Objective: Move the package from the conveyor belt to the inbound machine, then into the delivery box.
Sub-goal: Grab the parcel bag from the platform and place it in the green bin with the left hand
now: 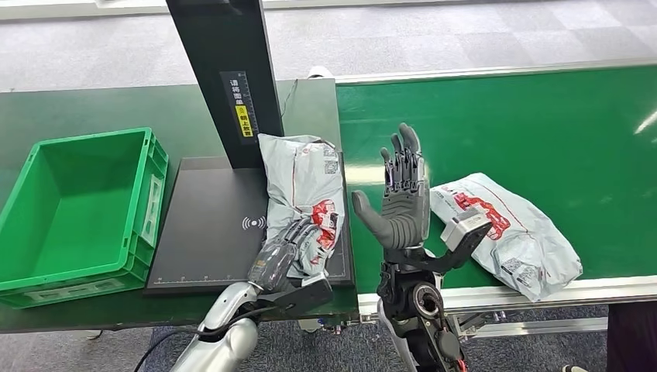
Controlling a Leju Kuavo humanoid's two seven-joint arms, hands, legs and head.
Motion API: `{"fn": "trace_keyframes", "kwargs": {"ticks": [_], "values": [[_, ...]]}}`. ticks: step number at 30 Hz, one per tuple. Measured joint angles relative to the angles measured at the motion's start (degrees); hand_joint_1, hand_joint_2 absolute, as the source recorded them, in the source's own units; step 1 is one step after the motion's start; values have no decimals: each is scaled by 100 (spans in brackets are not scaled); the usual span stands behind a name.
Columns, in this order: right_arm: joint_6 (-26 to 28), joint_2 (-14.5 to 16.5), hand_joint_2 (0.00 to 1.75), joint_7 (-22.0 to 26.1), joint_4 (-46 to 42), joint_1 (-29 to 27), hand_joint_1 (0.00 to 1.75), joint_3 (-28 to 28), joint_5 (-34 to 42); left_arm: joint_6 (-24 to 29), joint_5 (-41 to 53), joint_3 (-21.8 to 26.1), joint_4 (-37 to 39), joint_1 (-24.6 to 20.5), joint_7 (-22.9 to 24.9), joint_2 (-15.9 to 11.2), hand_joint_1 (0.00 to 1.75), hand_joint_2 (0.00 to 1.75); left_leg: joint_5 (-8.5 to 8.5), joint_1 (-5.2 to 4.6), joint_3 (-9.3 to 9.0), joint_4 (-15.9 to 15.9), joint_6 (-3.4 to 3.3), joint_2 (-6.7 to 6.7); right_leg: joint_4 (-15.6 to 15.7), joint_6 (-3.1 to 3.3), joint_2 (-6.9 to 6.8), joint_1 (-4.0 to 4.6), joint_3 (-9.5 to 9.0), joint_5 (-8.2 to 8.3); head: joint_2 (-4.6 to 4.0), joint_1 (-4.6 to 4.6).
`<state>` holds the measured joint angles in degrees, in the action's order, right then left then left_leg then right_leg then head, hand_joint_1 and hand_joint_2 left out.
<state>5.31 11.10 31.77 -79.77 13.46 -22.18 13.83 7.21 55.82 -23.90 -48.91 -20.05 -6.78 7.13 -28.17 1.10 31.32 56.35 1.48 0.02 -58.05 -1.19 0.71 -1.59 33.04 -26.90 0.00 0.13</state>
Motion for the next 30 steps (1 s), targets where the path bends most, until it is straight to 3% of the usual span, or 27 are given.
{"fn": "trace_keyframes", "kwargs": {"ticks": [9, 15, 19, 30], "values": [[-2, 0, 175, -16, -9, -20, 0, 25, 20, -16, 130, -96, 401, -241, 70, 26, 0, 175, 2, 0, -9, 0, -1, -1, 0, 0, -3, -1, -12, 1, 0, 0], [-1, 44, 175, -157, -25, 5, 0, 28, 164, -284, 371, -243, 1171, -837, 250, 173, 0, 175, 6, -1, -13, 0, -5, -22, 0, 0, -24, -1, -28, 0, 0, 0], [36, 94, 175, -252, -25, 82, 0, 28, 251, -504, 427, -331, 1750, -1217, 292, 333, 168, 175, 9, -3, -31, 0, -9, -62, 2, -5, -65, -3, -62, -7, 0, 0], [-12, 73, 175, -312, -165, -34, 0, 31, 205, -514, 439, -474, 2342, -1692, 240, 498, 175, 175, 10, -8, -66, 0, -11, -77, 3, -11, -79, -7, -103, -13, 0, -1]]}}
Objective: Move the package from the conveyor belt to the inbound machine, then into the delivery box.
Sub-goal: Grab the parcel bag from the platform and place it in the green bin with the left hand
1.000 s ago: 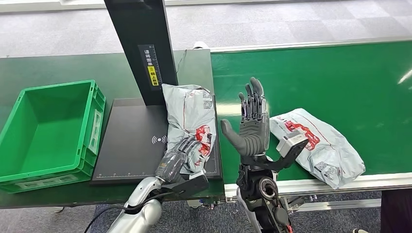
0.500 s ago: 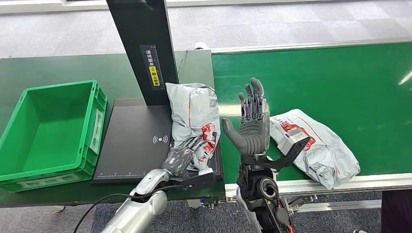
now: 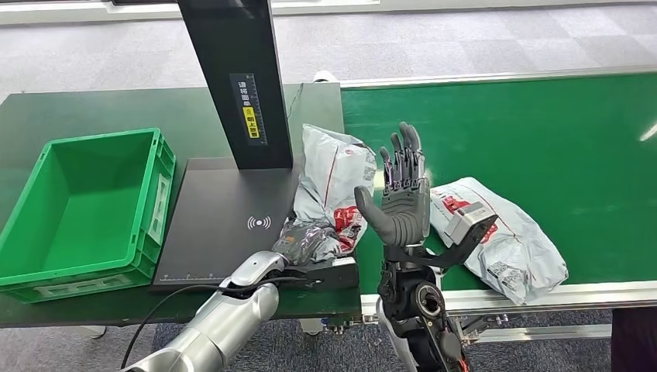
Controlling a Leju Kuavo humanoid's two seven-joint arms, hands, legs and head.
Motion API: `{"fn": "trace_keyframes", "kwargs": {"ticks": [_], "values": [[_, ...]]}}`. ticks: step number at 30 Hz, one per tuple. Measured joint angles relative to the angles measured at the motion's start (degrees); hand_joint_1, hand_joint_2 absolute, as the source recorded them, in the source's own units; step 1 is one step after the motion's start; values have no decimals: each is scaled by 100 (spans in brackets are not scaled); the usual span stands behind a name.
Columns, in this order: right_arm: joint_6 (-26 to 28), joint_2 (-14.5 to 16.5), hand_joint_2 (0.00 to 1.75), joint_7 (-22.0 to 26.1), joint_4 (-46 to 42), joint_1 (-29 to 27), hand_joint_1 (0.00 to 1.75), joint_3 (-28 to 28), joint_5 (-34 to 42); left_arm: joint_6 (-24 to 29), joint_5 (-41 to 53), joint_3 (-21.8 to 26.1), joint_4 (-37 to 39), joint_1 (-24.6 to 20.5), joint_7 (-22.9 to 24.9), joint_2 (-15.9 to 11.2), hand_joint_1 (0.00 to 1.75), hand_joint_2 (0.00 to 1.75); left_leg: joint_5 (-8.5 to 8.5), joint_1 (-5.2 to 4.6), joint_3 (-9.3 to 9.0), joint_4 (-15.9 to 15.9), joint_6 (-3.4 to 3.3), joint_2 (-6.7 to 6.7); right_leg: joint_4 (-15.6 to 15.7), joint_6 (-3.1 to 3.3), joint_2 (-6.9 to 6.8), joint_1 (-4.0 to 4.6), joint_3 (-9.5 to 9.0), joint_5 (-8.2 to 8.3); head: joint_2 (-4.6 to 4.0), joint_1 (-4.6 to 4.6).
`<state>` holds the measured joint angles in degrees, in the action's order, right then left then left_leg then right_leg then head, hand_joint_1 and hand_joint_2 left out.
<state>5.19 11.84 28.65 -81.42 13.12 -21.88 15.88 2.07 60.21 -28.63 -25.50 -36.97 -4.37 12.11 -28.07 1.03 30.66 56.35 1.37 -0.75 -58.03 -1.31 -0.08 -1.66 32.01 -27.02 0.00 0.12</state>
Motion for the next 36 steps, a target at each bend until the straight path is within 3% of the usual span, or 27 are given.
{"fn": "trace_keyframes", "kwargs": {"ticks": [7, 13, 16, 19, 22, 28, 36], "values": [[-111, -33, 175, -37, -154, -114, 0, 2, -37, 71, -219, -31, 78, -47, -244, 32, 175, 175, -3, 0, 7, 0, 0, 2, 0, 0, 1, 0, 9, -3, 0, 0], [-191, -64, 175, -37, -193, -274, 0, 38, -96, 544, -551, -12, 10, 90, -613, 31, 175, 175, -3, 0, 17, 0, 0, 7, 0, 0, 5, 0, 22, -2, 0, 1], [-197, -86, 175, -11, -278, -407, 0, 91, -133, 923, -1012, 40, -402, 356, -943, -14, 175, 175, -2, 0, 32, 1, 1, 11, -1, 1, 11, 0, 41, -1, 0, 1], [-162, -118, 175, 47, -410, -608, 0, 164, -160, 1305, -1752, 135, -1401, 762, -1149, -194, 175, 175, -3, 1, 50, 0, 1, 21, -2, 2, 24, 1, 64, 0, 0, 1], [-74, -157, 175, 161, -573, -860, 0, 255, -187, 1735, -2414, 333, -2860, 1276, -1286, -516, 175, 175, -4, 3, 64, -2, 3, 31, -3, 2, 34, 3, 84, 0, 0, 2], [18, -207, 175, 254, -883, -1215, 0, 404, -223, 2448, -2691, 983, -5464, 2178, -1534, -1008, 175, 175, -6, 6, 90, -5, 6, 40, -3, 4, 40, 6, 112, -3, 0, 1], [64, -217, 175, 286, -1022, -1389, 0, 488, -227, 2947, -2683, 1717, -7134, 2731, -1726, -1237, 175, 175, -6, 5, 90, -5, 6, 38, -2, 5, 37, 4, 111, -4, 0, 1]]}}
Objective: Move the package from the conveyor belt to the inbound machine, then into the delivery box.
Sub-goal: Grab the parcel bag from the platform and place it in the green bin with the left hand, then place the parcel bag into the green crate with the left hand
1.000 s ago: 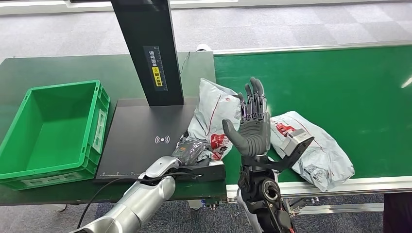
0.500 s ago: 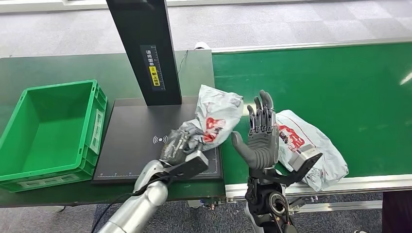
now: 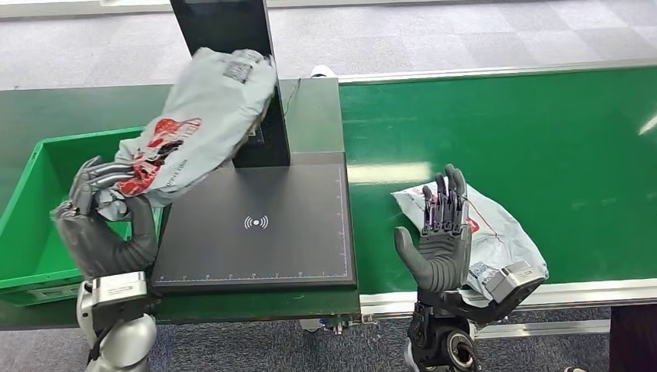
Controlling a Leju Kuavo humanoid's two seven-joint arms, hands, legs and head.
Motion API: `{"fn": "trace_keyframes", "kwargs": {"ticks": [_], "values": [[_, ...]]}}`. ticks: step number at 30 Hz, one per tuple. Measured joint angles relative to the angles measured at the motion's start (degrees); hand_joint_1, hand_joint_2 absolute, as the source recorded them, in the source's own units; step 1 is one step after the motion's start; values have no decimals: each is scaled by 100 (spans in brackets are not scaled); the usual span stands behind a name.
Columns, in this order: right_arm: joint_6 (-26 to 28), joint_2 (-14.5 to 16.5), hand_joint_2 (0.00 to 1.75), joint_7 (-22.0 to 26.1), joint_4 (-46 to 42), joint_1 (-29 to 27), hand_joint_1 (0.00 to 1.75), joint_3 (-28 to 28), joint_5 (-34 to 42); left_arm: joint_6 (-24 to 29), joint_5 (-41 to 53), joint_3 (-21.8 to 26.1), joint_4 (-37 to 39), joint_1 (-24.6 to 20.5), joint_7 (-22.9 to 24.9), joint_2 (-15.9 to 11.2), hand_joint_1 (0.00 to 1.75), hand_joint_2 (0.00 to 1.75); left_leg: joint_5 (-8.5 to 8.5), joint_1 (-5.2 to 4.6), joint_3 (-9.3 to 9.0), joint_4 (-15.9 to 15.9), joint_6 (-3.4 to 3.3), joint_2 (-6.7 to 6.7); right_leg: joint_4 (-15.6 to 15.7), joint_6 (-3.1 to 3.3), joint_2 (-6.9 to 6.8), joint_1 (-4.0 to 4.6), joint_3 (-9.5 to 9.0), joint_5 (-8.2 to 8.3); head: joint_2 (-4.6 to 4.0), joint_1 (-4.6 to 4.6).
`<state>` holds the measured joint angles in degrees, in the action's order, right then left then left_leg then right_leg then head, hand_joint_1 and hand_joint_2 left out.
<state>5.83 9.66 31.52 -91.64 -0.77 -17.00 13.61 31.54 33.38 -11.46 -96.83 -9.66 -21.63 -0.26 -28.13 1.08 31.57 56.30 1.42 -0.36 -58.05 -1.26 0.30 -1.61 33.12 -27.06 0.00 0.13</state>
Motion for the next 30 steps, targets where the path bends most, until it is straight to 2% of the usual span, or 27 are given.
{"fn": "trace_keyframes", "kwargs": {"ticks": [7, 10, 12, 17, 21, 30], "values": [[9, 0, 175, 24, -53, -53, 0, 19, -10, 204, 17, 356, -505, 161, 5, -53, 175, 175, 0, 1, -2, 0, 0, 1, -1, 1, 2, 1, 0, 1, 0, -1], [5, 0, 175, 33, -103, -110, 0, 44, -21, 137, -26, 775, -646, 173, 125, -98, 175, 175, 0, 1, -2, 0, 0, 1, -1, 1, 2, 1, 1, 0, 0, -1], [-17, 0, 175, 36, -131, -139, 0, 62, -28, -108, -121, 1128, -635, 133, 253, -158, 175, 175, 0, 1, -3, 0, 0, 2, -1, 1, 3, 1, 3, 0, 0, 0], [-145, 0, 175, 6, -154, -157, 0, 89, -51, -937, -501, 1947, -64, -131, 459, -369, 175, 175, 1, 1, -6, -1, 1, 5, -1, 2, 5, 2, -1, 1, 0, -2], [-161, 0, 175, -14, -154, -156, 0, 96, -73, -1172, -743, 2436, 592, -315, 466, -558, 175, 175, 2, 1, -9, 0, 1, 19, -2, 5, 18, 2, 1, 4, 0, -1], [-161, 0, 175, -17, -154, -154, 0, 106, -82, -1214, -756, 2740, 1058, -393, 445, -683, 175, 175, -1, 1, -5, 0, 3, 18, -1, 5, 19, 1, 6, 4, 0, -2]]}}
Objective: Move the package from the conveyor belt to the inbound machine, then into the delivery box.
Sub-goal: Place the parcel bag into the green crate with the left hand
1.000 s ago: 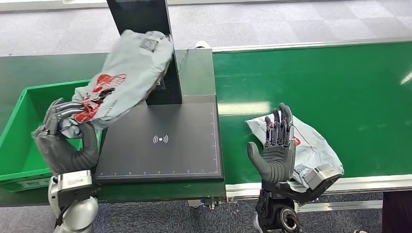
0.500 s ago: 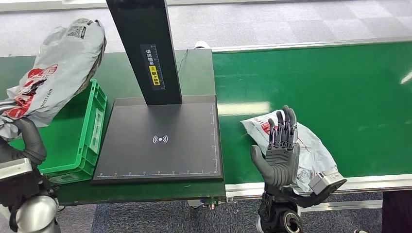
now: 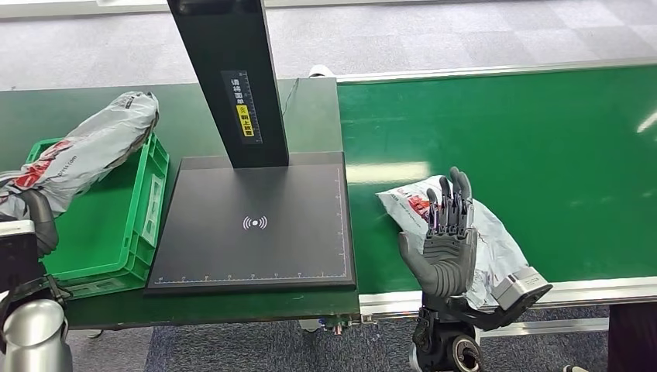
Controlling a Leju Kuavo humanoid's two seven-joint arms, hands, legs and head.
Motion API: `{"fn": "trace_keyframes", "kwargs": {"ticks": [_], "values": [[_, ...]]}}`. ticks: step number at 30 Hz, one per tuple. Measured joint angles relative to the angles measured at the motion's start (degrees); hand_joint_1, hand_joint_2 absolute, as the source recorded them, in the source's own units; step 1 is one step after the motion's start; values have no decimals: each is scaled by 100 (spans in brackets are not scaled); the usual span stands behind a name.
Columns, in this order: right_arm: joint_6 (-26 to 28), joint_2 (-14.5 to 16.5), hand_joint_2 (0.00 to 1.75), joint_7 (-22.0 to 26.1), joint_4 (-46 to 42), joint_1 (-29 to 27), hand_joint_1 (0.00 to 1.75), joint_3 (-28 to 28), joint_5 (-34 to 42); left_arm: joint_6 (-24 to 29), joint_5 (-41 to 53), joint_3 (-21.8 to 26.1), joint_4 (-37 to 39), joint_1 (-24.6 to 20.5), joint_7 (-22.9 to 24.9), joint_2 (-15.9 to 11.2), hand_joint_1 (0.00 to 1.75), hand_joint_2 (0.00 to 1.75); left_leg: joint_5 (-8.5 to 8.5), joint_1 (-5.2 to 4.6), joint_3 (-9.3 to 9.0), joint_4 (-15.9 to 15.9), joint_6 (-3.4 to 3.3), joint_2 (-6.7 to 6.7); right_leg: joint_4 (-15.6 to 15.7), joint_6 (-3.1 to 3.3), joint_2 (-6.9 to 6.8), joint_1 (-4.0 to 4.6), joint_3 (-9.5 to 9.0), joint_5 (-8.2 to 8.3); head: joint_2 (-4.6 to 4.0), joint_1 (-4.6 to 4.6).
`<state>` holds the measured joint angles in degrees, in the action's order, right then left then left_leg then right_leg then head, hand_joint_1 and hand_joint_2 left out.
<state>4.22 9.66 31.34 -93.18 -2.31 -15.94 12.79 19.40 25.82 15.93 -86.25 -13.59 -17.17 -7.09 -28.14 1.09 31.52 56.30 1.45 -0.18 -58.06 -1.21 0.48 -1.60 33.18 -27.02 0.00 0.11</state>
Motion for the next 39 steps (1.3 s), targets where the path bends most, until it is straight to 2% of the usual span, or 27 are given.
{"fn": "trace_keyframes", "kwargs": {"ticks": [6, 13, 19, 27, 28, 31, 32, 35, 39], "values": [[0, 0, 175, -12, -2, 0, 0, 7, 0, -47, 10, 69, 216, -103, 107, -52, 175, 175, 1, 1, -2, 0, 1, 0, 0, 0, 0, 1, -1, 0, 0, 0], [2, 4, 175, -114, -47, -2, 0, 8, 8, -54, 170, 264, 1314, -473, 216, -343, 175, 175, 2, 3, -3, 0, 2, 4, -3, 1, 3, 4, -3, 1, 0, 0], [-24, 34, 175, -215, -73, 2, 0, 7, -1, -47, 256, 557, 1904, -506, 288, -485, 175, 175, 0, 3, 0, 0, 2, 12, -2, 1, 8, 4, 2, 0, 0, 0], [-93, 69, 175, -326, -76, 102, 0, 7, -2, -185, 532, 694, 2276, -518, 474, -510, 175, 175, 0, 3, 1, 0, 2, 12, -2, 1, 8, 4, 2, 0, 0, -1], [-97, 74, 175, -339, -76, 121, 0, 7, -2, -188, 559, 707, 2328, -524, 490, -511, 165, 175, 0, 3, 0, 0, 2, 12, -2, 1, 8, 4, 2, 0, 0, -1], [-112, 83, 175, -373, -77, 178, 0, 7, -2, -185, 613, 766, 2460, -534, 504, -511, 34, 175, 0, 3, 0, 0, 3, 12, -3, 1, 8, 4, 2, 0, 0, 0], [-115, 84, 175, -380, -76, 193, 0, 7, -2, -185, 615, 785, 2485, -533, 501, -510, 0, 175, 0, 3, 0, 0, 3, 12, -3, 1, 8, 4, 2, 0, 0, 0], [-117, 93, 175, -402, -71, 237, 0, 7, -1, -188, 513, 834, 2451, -491, 419, -487, 0, 175, 0, 3, 1, 0, 3, 12, -3, 1, 8, 4, 3, 0, 0, -1], [-118, 97, 175, -421, -44, 258, 0, 9, 5, -149, 275, 845, 1936, -273, 262, -372, 0, 175, -2, 2, 3, 0, 3, 14, -2, 1, 10, 4, 5, 0, 0, -1]]}}
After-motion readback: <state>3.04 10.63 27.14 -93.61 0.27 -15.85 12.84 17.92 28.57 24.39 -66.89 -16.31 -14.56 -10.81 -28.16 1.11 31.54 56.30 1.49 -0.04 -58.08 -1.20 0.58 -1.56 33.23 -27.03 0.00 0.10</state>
